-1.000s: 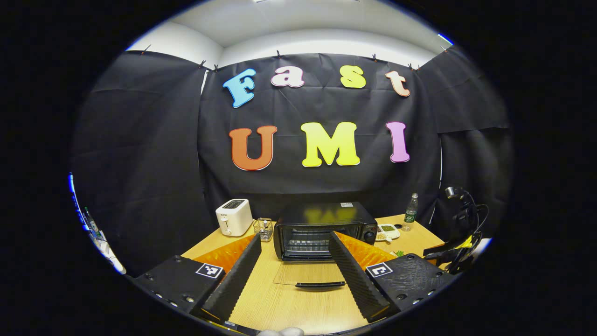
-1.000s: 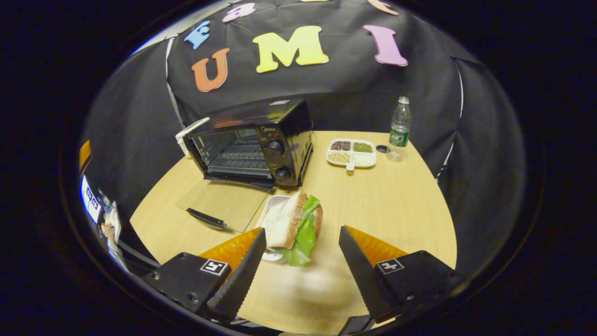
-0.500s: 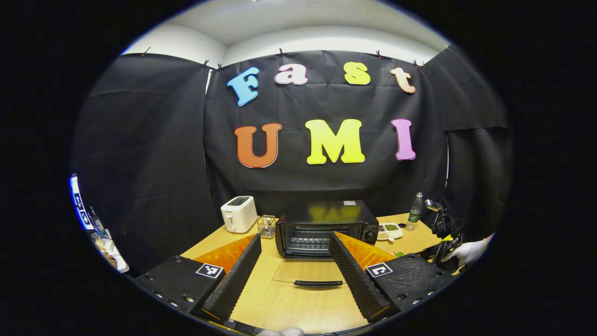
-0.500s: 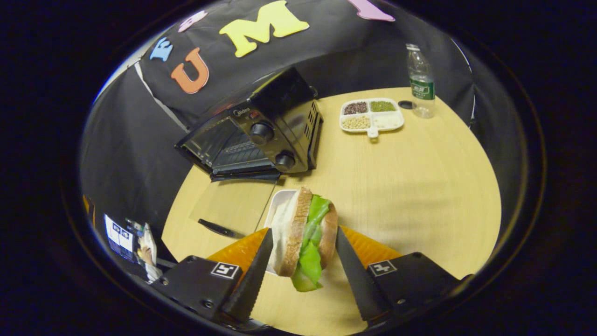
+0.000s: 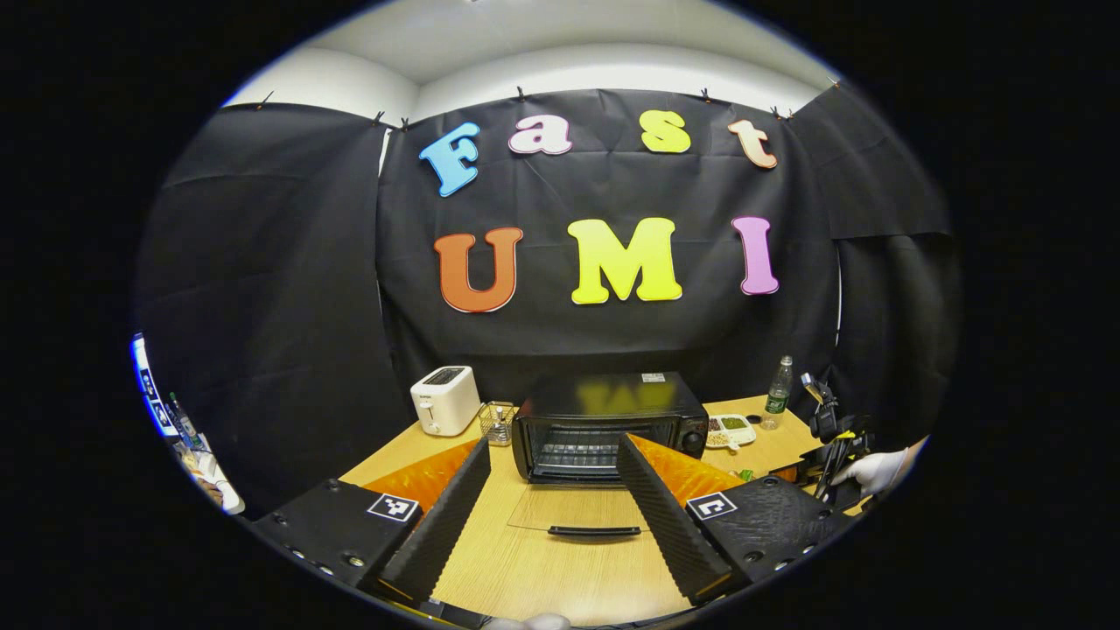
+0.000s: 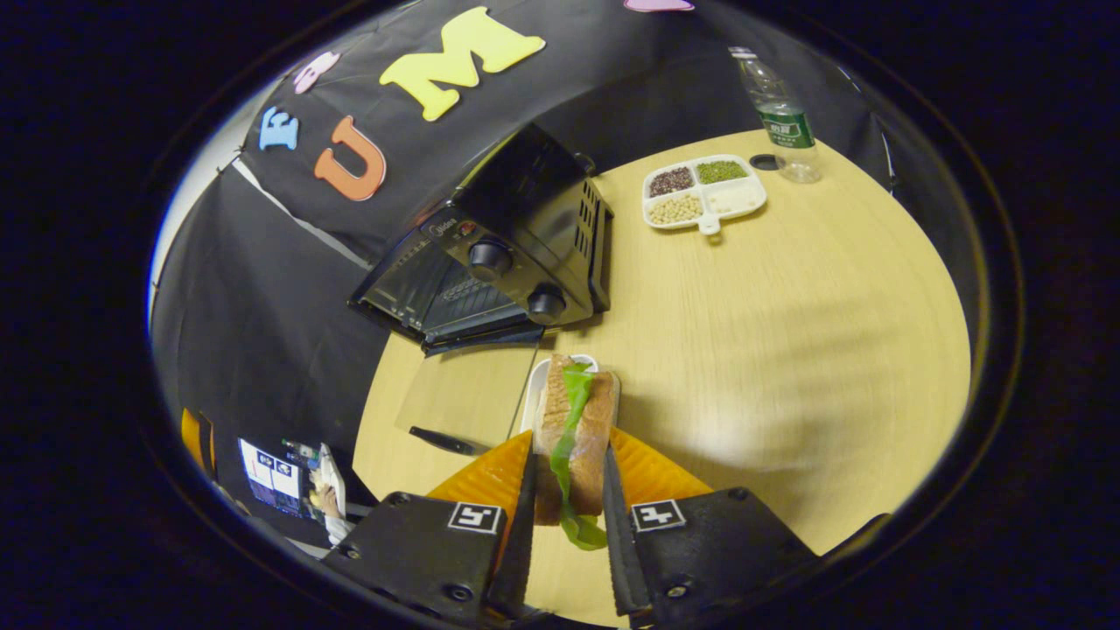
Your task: Open the electric oven with the left hand, put the food in, and close the electric oven.
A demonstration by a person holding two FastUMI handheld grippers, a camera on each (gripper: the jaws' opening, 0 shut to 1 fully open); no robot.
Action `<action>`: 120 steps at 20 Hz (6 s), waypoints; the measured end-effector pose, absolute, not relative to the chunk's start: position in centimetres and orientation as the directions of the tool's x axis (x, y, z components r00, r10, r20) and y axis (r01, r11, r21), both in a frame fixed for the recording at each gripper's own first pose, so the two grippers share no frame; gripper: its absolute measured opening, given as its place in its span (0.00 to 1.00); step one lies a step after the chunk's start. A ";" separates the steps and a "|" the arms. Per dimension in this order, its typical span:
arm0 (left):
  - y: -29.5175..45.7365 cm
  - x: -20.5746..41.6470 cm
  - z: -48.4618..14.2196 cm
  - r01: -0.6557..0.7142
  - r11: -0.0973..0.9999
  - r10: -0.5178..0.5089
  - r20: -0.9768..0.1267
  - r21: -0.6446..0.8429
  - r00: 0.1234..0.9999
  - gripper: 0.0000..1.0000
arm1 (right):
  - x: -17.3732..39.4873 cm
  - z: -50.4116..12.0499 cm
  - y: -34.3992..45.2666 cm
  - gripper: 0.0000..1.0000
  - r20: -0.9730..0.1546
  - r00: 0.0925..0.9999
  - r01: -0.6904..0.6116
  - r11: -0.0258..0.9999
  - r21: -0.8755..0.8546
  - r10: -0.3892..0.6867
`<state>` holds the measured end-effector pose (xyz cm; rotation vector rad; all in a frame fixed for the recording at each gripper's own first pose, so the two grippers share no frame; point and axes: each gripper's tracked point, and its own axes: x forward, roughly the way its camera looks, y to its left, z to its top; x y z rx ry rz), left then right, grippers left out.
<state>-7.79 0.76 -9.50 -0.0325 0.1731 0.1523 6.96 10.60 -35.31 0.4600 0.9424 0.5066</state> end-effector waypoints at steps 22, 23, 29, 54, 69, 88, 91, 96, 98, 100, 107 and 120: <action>3.1 -10.6 -11.7 0.087 0.993 -0.097 -0.143 -0.079 0.985 0.95 | 8.2 -26.1 27.3 0.36 -0.310 0.842 -0.033 0.615 0.788 0.442; 3.4 -10.7 -12.1 0.087 0.993 -0.098 -0.148 -0.079 0.984 0.95 | 9.3 -26.5 28.1 0.40 -0.296 0.853 -0.011 0.582 0.813 0.430; 4.9 -9.9 -13.9 0.083 0.994 -0.094 -0.177 -0.066 0.980 0.95 | 15.8 -28.0 31.1 0.36 -0.237 0.913 0.056 0.475 0.878 0.331; 5.9 -8.5 -15.8 0.093 0.991 -0.113 -0.231 -0.095 0.966 0.95 | 22.2 -33.3 32.1 1.00 -0.377 0.921 0.133 0.823 0.552 0.104; 6.1 -8.2 -14.6 0.063 0.994 -0.078 -0.182 -0.088 0.980 0.95 | 11.7 -19.2 21.4 0.94 -0.206 0.976 -0.022 0.973 0.229 0.071; -1.7 -5.1 -26.0 0.038 0.999 -0.041 -0.336 -0.015 0.941 0.96 | -5.6 -4.0 1.6 0.94 -0.059 0.998 -0.013 1.000 -0.003 0.013; -3.3 -3.6 -30.4 0.047 0.999 -0.053 -0.383 -0.025 0.922 0.95 | -6.9 -4.4 1.3 0.95 -0.096 0.995 -0.021 1.000 0.001 0.021; -4.6 -1.6 -37.1 0.042 0.997 -0.069 -0.486 -0.066 0.871 0.96 | -7.3 -5.2 0.4 0.95 -0.158 0.987 0.016 0.999 -0.032 -0.021; -4.7 -0.7 -38.6 0.040 0.997 -0.067 -0.508 -0.064 0.859 0.96 | -7.0 -5.0 0.7 0.95 -0.169 0.985 0.022 0.999 -0.027 -0.027; -4.7 0.1 -39.5 0.034 0.997 -0.062 -0.514 -0.064 0.856 0.96 | -6.6 -5.4 0.6 0.96 -0.185 0.982 0.029 0.999 -0.026 -0.033; -4.9 0.5 -40.0 0.033 0.996 -0.072 -0.525 -0.084 0.848 0.93 | -5.0 -6.5 1.1 1.00 -0.238 0.971 0.002 1.000 -0.013 -0.005; -3.9 1.3 -36.5 0.008 0.999 -0.031 -0.519 -0.046 0.854 0.95 | -3.5 -7.4 -0.1 0.96 -0.235 0.970 -0.056 0.998 0.039 0.064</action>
